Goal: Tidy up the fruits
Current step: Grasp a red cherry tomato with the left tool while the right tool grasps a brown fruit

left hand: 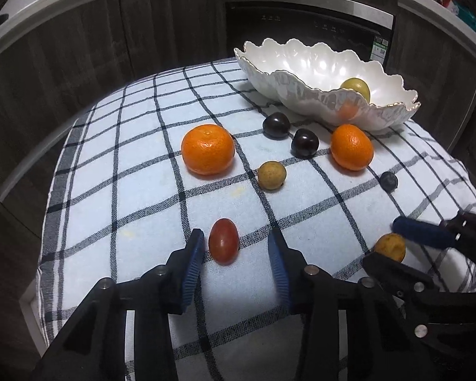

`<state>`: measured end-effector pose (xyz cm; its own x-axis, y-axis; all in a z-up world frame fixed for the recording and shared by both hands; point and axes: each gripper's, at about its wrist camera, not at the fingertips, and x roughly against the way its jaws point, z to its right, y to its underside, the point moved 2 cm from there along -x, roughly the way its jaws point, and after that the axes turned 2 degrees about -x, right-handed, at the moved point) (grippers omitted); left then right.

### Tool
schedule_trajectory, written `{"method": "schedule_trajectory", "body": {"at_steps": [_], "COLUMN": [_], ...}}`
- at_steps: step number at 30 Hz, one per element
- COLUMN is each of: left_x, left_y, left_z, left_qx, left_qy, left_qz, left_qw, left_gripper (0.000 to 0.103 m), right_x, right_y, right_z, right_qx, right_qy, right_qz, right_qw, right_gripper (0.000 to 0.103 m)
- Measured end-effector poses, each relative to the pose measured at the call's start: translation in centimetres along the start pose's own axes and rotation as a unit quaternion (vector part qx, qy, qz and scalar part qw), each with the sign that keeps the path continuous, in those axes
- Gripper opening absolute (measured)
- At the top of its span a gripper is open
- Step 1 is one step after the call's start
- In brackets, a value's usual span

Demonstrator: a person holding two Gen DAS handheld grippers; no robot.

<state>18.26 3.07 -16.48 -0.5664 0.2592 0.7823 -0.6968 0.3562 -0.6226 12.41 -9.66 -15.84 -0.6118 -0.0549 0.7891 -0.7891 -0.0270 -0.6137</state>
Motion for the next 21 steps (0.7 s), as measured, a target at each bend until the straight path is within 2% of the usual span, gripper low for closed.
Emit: {"method": "schedule_trajectory", "body": {"at_steps": [5, 11, 19, 21], "left_x": [0.09, 0.10, 0.27, 0.32], "left_y": [0.08, 0.10, 0.16, 0.18], "left_z": [0.13, 0.10, -0.03, -0.05], "left_qx": [0.001, 0.004, 0.006, 0.007], "left_qy": [0.003, -0.001, -0.013, -0.015], "left_qz": [0.002, 0.002, 0.002, 0.003], "left_qw": [1.0000, 1.0000, 0.9999, 0.9999], "left_gripper": [0.034, 0.032, 0.020, 0.019], "right_x": [-0.08, -0.05, 0.40, 0.42], "right_y": [0.10, 0.07, -0.37, -0.38], "right_z": [-0.02, 0.09, 0.32, 0.43], "right_qx": [0.002, 0.000, -0.001, -0.003], "right_qy": [-0.011, -0.018, -0.019, -0.019], "right_qz": [0.001, 0.003, 0.012, 0.011], "right_qw": [1.000, 1.000, 1.000, 1.000], "right_gripper": [0.030, 0.030, 0.030, 0.030]}}
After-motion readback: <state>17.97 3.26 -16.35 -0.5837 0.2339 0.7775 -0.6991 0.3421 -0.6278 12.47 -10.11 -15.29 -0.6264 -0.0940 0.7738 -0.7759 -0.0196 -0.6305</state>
